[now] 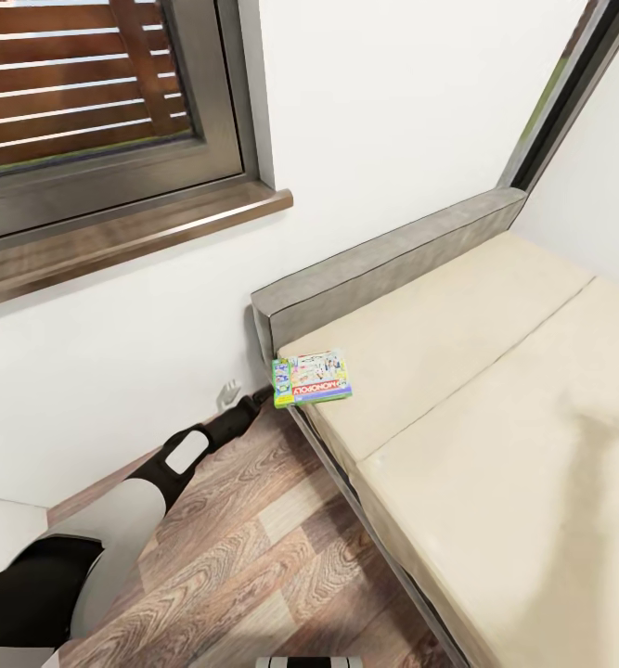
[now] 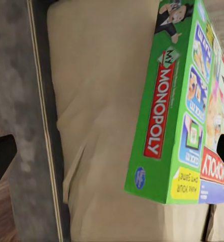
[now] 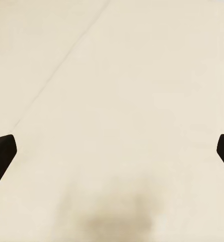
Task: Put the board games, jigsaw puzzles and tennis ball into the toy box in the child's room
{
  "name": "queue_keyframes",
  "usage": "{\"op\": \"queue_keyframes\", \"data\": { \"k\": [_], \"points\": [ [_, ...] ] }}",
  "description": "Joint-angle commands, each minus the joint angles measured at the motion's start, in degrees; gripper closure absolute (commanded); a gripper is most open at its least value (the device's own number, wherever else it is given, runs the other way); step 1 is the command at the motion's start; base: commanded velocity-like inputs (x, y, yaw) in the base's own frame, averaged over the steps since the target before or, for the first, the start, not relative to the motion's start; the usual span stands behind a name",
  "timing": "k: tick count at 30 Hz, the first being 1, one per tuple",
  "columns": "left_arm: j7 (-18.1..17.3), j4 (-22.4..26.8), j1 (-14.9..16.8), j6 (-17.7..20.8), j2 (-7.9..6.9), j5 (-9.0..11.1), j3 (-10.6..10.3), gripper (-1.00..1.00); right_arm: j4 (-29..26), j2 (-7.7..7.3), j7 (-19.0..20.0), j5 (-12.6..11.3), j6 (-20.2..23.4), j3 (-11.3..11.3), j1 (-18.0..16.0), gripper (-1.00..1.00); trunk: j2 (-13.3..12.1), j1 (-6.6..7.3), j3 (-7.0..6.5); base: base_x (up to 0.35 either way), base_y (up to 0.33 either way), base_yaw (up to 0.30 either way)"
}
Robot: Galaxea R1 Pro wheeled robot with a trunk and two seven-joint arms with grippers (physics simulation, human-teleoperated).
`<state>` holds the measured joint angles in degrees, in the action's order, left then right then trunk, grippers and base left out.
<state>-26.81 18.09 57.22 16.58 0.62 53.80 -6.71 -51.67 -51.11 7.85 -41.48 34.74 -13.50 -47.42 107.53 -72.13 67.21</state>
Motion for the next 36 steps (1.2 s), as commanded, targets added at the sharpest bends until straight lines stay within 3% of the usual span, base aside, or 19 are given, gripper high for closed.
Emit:
{"op": "queue_keyframes", "data": {
  "k": [1, 10, 36],
  "points": [
    [-0.6, 0.1, 0.0, 0.3, -0.04, 0.5, -0.2, -1.0, 0.0, 0.02, 0.2, 0.1, 0.3, -0.1, 0.0, -1.0, 0.0, 0.0, 0.03, 0.0, 0.0, 0.0],
    [-2.4, 0.4, 0.1, 0.4, -0.02, 0.5, -0.2, -1.0, 0.0, 0.04, 0.2, 0.1, 0.3, -0.1, 0.0, -1.0, 0.0, 0.0, 0.03, 0.0, 0.0, 0.0],
    [-3.2, 0.5, 0.3, 0.5, 0.08, 0.4, -0.2, -1.0, -0.1, 0.04, 0.2, 0.1, 0.3, -0.1, 0.0, -1.0, 0.0, 0.0, 0.03, 0.0, 0.0, -0.035]
  ]
}}
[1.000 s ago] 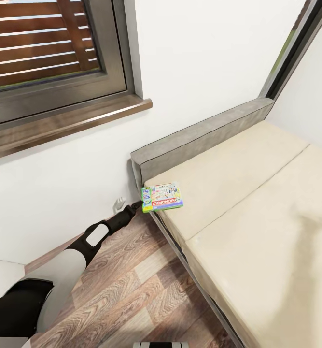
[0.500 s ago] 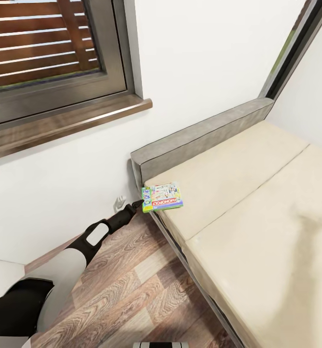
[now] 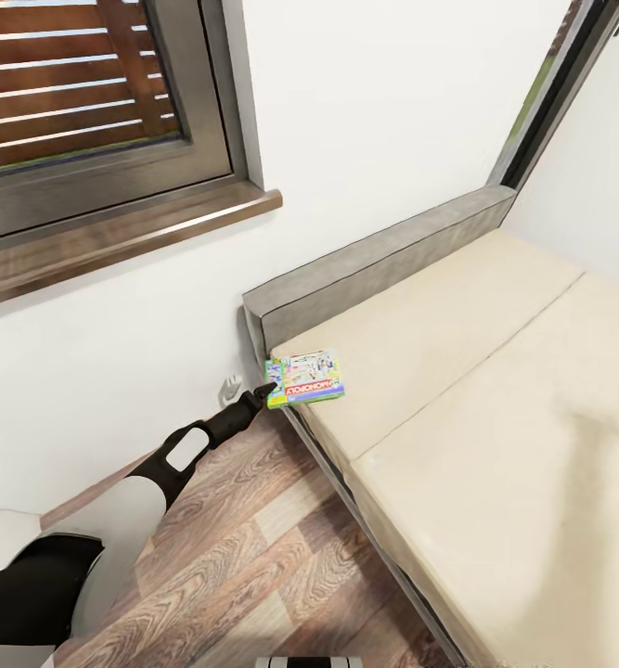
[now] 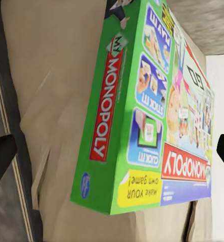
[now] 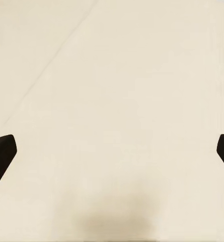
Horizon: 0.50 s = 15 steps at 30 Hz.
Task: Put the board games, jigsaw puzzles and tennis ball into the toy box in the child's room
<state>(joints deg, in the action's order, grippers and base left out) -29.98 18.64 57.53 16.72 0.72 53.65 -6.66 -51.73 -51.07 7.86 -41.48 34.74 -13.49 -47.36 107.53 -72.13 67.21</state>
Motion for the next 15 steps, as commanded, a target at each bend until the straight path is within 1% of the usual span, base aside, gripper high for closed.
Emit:
{"op": "queue_keyframes", "data": {
  "k": [1, 5, 8, 15],
  "points": [
    [-0.1, 0.0, 0.0, 0.3, -0.04, 0.6, -0.2, -1.0, 0.0, 0.01, 0.2, 0.1, 0.3, -0.1, 0.0, -1.0, 0.0, 0.01, 0.03, 0.0, 0.0, -0.175],
    [0.0, 0.0, 0.0, 0.3, -0.07, 0.6, -0.2, -1.0, 0.0, 0.01, 0.2, 0.1, 0.3, -0.1, -0.1, -1.0, 0.0, 0.01, 0.03, 0.0, 0.0, -0.162],
    [0.1, 0.0, 0.0, 0.3, -0.08, 0.6, -0.2, -1.0, 0.0, 0.01, 0.3, 0.1, 0.3, -0.1, 0.0, -1.0, 0.0, 0.01, 0.03, 0.0, 0.0, -0.104],
    [0.3, 0.0, 0.0, 0.3, -0.09, 0.5, -0.2, -1.0, 0.0, 0.01, 0.3, 0.1, 0.3, -0.1, 0.0, -1.0, 0.0, 0.01, 0.03, 0.0, 0.0, -0.051]
  ]
}}
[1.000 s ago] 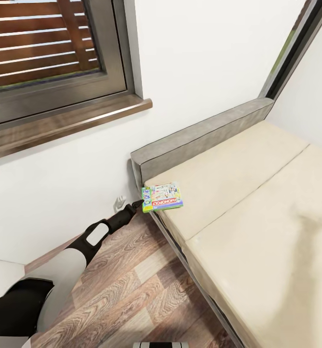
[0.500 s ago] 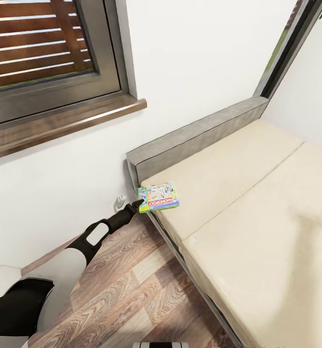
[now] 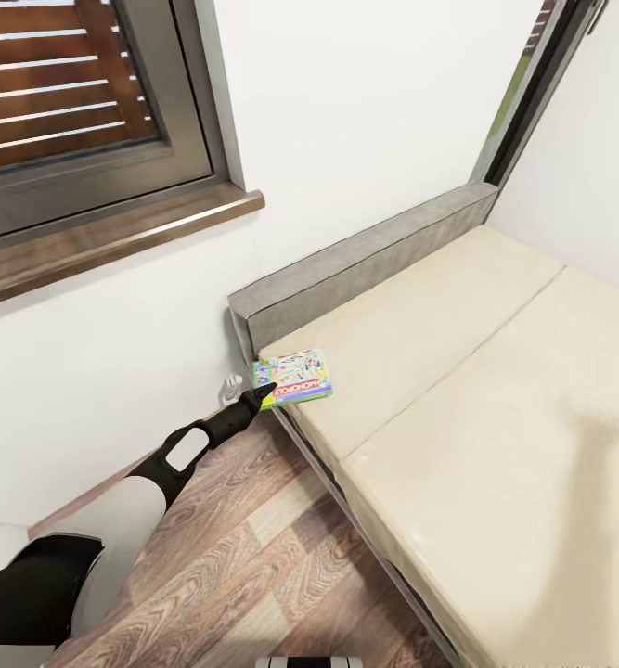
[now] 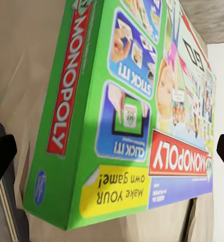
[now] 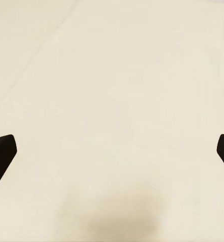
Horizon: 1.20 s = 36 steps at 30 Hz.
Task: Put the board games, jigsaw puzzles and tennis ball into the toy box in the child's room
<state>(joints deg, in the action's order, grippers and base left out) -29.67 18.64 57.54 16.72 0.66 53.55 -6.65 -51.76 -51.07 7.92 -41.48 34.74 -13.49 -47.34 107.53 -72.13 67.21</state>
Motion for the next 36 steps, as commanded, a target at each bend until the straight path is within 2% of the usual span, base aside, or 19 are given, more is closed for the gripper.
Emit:
{"op": "queue_keyframes", "data": {
  "k": [1, 36],
  "points": [
    [0.0, 0.0, 0.0, 0.3, -0.03, 0.6, -0.2, -1.0, 0.0, 0.01, 0.2, 0.1, 0.3, -0.1, 0.0, -1.0, 0.0, 0.01, 0.03, 0.0, 0.0, -0.025],
    [0.1, 0.0, 0.0, 0.3, -0.12, 0.5, -0.2, -1.0, 0.0, 0.01, 0.3, 0.1, 0.3, -0.1, 0.0, -1.0, 0.0, 0.01, 0.03, 0.0, 0.0, -0.021]
  ]
}}
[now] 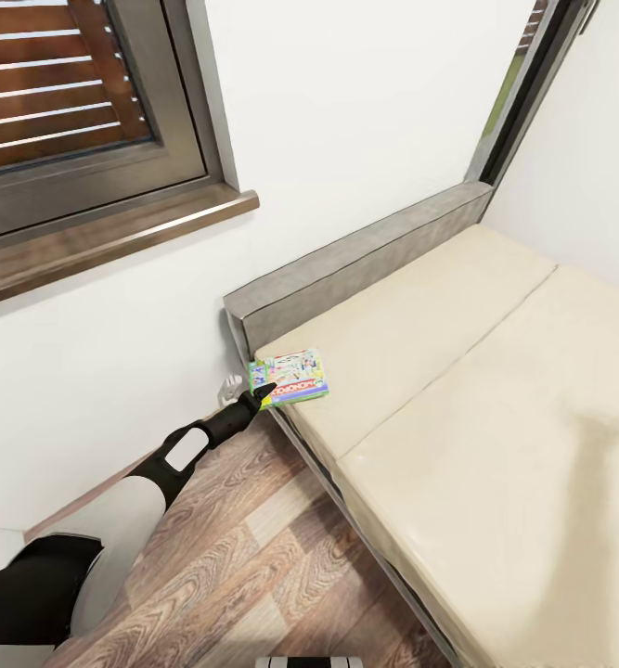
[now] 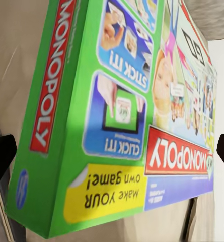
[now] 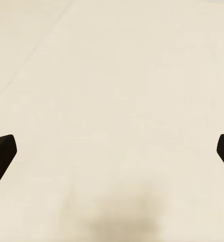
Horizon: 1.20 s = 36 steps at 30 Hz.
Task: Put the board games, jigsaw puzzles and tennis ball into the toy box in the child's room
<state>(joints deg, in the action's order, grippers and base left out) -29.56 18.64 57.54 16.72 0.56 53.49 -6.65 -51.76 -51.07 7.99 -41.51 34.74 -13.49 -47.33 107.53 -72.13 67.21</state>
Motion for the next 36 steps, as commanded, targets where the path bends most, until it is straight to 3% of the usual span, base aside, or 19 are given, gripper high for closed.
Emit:
{"op": "queue_keyframes", "data": {
  "k": [1, 10, 11, 36],
  "points": [
    [0.0, 0.0, 0.0, 0.3, -0.02, 0.6, -0.2, -1.0, 0.0, 0.01, 0.2, 0.1, 0.3, -0.1, 0.0, -1.0, 0.0, 0.01, 0.03, 0.0, 0.0, -0.049],
    [-0.1, 0.0, 0.0, 0.3, -0.03, 0.6, -0.2, -1.0, 0.0, 0.01, 0.3, 0.1, 0.3, -0.1, 0.0, -1.0, 0.0, 0.01, 0.03, 0.0, 0.0, -0.025],
    [0.0, 0.0, 0.0, 0.3, -0.03, 0.6, -0.2, 1.0, 0.0, 0.01, 0.3, 0.1, 0.3, -0.1, 0.0, -1.0, 0.0, 0.01, 0.03, 0.0, 0.0, -0.01],
    [-0.2, 0.0, -0.1, 0.1, 0.09, 0.6, -0.3, 1.0, 0.0, 0.09, 0.3, 0.1, 0.3, -0.1, 0.0, -1.0, 0.0, 0.01, 0.03, 0.0, 0.0, -0.002]
  ]
}}
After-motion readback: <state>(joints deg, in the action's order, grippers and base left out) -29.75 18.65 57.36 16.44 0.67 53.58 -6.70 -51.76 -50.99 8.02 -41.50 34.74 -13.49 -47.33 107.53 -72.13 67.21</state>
